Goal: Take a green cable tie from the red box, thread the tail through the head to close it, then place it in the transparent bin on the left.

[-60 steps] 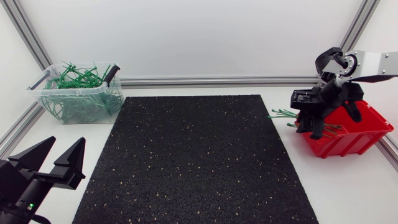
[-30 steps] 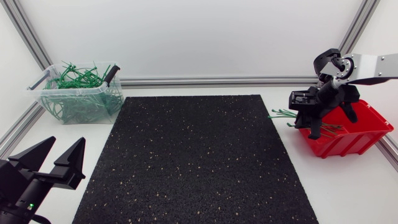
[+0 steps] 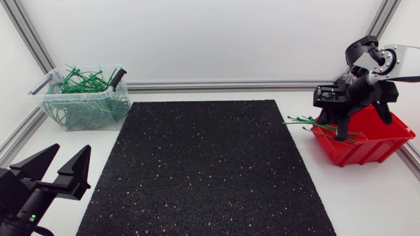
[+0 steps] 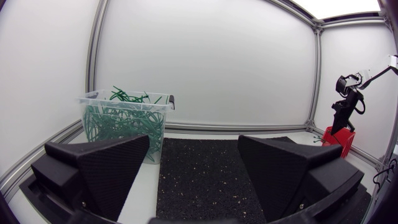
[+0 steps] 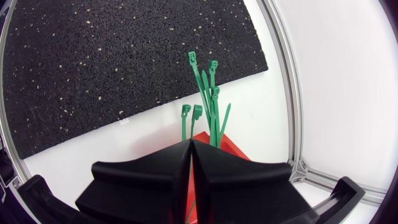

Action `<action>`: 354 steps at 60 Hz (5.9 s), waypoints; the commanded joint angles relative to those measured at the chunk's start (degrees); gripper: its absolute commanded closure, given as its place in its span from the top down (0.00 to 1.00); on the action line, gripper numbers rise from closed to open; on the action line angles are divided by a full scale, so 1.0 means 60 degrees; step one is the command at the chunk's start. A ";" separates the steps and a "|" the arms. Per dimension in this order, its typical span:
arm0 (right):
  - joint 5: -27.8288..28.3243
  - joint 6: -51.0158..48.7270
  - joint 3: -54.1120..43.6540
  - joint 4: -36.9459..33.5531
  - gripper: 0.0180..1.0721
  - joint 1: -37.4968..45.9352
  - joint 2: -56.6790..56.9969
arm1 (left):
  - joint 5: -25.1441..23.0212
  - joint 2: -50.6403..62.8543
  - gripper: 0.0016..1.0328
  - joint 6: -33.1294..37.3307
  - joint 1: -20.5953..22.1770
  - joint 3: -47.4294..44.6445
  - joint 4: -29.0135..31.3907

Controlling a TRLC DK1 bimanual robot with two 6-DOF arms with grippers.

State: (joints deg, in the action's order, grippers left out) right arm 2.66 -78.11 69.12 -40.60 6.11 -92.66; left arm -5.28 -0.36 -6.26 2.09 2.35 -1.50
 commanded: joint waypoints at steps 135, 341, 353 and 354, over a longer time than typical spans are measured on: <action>1.0090 1.0088 0.1150 -0.3121 0.05 -0.4724 0.1205 | -0.3456 0.4323 0.96 -0.2794 0.2567 0.2802 -0.0615; 1.0207 1.1231 -0.2043 0.1889 0.40 -0.5310 0.2861 | -0.7294 1.1544 0.04 -0.5123 0.4750 0.6171 -0.4584; 1.0148 1.1245 -0.1970 0.1962 0.40 -0.5398 0.2934 | -0.7294 1.1706 0.04 -0.5094 0.4852 0.6142 -0.4628; 1.0148 1.1245 -0.1970 0.1977 0.40 -0.5383 0.2934 | -0.7294 1.1706 0.04 -0.5094 0.4852 0.6127 -0.4628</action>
State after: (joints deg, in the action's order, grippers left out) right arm 63.83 -9.69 56.55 -29.67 -25.80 -75.92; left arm -48.18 69.14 -36.03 30.87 38.37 -28.16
